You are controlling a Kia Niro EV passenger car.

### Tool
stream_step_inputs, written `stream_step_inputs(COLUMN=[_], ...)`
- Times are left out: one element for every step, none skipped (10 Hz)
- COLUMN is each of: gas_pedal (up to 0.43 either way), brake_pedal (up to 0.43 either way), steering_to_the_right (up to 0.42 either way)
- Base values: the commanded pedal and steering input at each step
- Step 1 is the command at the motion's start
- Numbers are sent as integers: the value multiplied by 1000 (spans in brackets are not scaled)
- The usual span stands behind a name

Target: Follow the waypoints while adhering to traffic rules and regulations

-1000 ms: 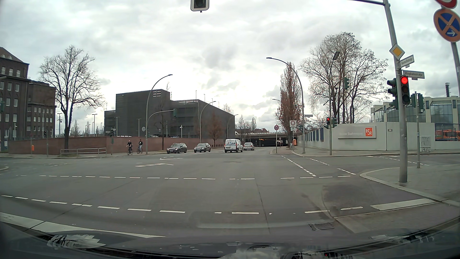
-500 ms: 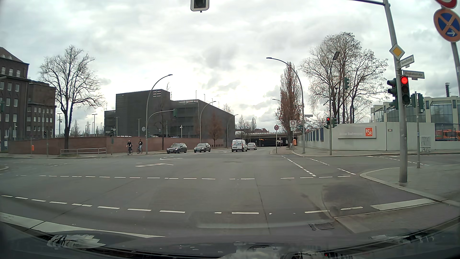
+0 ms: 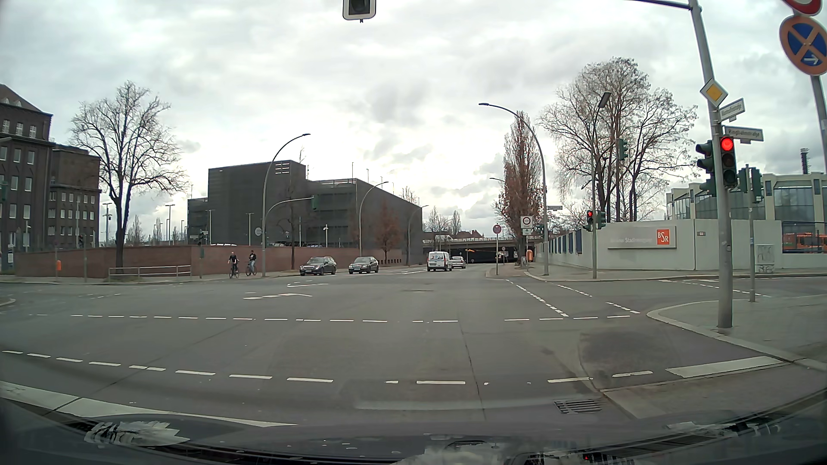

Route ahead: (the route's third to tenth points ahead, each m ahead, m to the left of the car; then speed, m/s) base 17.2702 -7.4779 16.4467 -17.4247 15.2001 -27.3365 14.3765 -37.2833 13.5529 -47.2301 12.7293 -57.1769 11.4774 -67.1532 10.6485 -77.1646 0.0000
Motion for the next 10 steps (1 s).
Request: stream_step_inputs(gas_pedal=[0,0,0,0,0,0,0,0,0,0], brake_pedal=[402,402,402,402,402,402,402,402,402,402], steering_to_the_right=[-14,-14,-14,-14,-14,-14,-14,-14,-14,-14])
